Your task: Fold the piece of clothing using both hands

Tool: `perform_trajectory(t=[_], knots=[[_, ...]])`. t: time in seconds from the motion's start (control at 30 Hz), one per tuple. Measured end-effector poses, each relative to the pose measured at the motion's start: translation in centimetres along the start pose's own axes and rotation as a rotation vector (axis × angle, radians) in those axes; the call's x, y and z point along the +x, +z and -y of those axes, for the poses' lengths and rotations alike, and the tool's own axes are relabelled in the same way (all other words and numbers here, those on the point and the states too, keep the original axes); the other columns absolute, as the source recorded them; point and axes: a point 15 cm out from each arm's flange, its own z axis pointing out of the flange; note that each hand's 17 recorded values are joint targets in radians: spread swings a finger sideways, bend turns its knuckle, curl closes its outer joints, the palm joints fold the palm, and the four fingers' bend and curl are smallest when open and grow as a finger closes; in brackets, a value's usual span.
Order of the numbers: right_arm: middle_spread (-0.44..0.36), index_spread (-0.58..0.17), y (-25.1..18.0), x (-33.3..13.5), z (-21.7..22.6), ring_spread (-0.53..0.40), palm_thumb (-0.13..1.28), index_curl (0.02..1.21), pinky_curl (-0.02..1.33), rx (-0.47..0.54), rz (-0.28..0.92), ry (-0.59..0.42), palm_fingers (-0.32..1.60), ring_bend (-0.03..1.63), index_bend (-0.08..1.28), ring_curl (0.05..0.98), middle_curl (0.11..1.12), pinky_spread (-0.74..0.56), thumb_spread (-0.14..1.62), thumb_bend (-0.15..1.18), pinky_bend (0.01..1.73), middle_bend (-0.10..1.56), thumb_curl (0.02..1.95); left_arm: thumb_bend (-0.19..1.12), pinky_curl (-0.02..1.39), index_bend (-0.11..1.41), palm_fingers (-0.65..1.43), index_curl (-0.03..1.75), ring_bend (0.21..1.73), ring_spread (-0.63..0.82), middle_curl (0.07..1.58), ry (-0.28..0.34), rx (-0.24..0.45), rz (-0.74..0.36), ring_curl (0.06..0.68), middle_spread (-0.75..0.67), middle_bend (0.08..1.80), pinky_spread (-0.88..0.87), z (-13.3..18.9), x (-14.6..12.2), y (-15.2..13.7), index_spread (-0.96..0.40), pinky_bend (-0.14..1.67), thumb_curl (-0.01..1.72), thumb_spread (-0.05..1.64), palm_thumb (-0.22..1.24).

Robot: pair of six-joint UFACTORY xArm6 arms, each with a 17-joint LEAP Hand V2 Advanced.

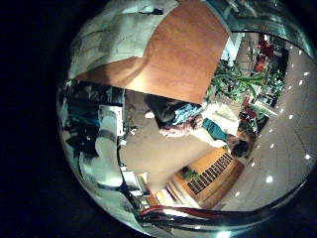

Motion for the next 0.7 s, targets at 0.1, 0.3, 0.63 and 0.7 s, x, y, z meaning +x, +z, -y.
perform_trajectory(t=[0.1, 0.3, 0.63, 0.7], knots=[[-0.042, -0.379, 0.0, 0.0, 0.0, 0.035, 0.46, 0.29, 0.17, 0.002, -0.001, 0.000, 0.23, 0.61, 0.16, 0.213, 0.36, 0.33, 1.34, -0.01, 0.59, 0.23, 0.24, 0.05, 0.35, 0.30, 1.01, 0.49, 0.92, -0.33, 0.59, -0.020, 0.008, 0.006, 0.294, -0.27, 0.77, -0.23, 0.2, -0.9, -0.3, -0.25, 0.40, 0.37, 1.03, 0.61], [-0.042, -0.377, 0.1, 0.0, 0.0, 0.035, 0.46, 0.29, 0.17, -0.002, -0.002, -0.001, 0.24, 0.62, 0.16, 0.215, 0.36, 0.33, 1.34, -0.01, 0.58, 0.23, 0.24, 0.09, 0.46, 0.39, 1.11, 0.62, 1.11, -0.47, 0.70, -0.062, 0.036, -0.002, 0.411, -0.42, 0.85, -0.54, 0.9, -3.0, -1.7, -0.41, 0.67, 0.44, 1.07, 0.80], [-0.063, -0.379, 7.7, -1.4, -0.1, -0.056, 0.50, 0.27, 0.18, -0.150, 0.010, -0.039, 0.30, 0.69, 0.15, 0.236, 0.38, 0.23, 1.34, -0.01, 0.60, 0.27, 0.25, 0.02, 0.56, 0.42, 1.03, 0.85, 1.21, -0.50, 0.83, -0.076, 0.025, -0.044, 0.481, -0.53, 0.92, -0.69, 1.4, -4.6, -5.0, -0.57, 0.84, 0.51, 1.10, 0.84], [-0.068, -0.379, 8.6, -1.4, 0.9, -0.072, 0.51, 0.27, 0.18, -0.127, 0.006, -0.044, 0.30, 0.71, 0.15, 0.241, 0.38, 0.21, 1.33, -0.01, 0.60, 0.28, 0.26, 0.01, 0.57, 0.42, 1.01, 0.89, 1.22, -0.50, 0.84, -0.065, 0.015, -0.075, 0.489, -0.54, 0.93, -0.70, 1.3, -4.1, -5.7, -0.60, 0.86, 0.53, 1.10, 0.84]])
